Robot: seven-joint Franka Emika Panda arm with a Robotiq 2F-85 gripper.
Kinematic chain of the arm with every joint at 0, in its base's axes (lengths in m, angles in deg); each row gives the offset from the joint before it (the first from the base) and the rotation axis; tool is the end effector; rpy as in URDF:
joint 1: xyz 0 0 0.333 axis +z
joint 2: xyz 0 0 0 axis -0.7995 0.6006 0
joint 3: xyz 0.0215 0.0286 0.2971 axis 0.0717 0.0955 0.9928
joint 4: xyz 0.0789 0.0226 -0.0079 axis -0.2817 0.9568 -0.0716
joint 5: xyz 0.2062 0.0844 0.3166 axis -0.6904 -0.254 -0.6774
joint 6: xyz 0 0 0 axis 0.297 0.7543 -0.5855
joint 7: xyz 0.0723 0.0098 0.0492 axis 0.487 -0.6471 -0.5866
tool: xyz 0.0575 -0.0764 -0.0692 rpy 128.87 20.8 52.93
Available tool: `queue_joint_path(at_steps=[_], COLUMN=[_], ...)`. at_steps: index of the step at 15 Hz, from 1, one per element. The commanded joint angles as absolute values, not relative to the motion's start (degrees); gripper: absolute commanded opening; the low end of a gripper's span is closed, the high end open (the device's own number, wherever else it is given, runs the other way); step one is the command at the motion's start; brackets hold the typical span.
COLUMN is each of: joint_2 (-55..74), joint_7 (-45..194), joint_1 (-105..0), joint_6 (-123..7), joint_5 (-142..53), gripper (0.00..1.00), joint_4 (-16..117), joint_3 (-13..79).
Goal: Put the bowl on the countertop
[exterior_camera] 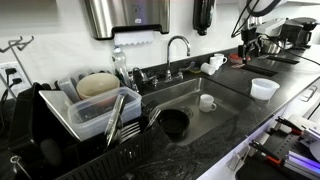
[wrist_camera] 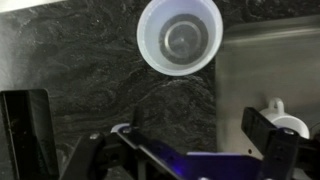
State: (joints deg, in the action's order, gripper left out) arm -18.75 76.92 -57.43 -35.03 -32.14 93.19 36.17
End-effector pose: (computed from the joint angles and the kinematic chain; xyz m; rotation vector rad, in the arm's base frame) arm 0.4429 -0.0590 0.3752 2.8926 -0.1323 -0.2724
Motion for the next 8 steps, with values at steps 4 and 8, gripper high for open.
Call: queue_joint_path(at_steps=[4,8], joint_2=[-18.8,-18.7], joint_7=[82.3,81.8], joint_1=[-51.9,-52.5], joint_6=[-36.1,-36.1], joint_5=[-32.5,-32.5], gripper=[1.0,1.0], joint_4=[93.3,93.3], joint_3=[41.0,39.9])
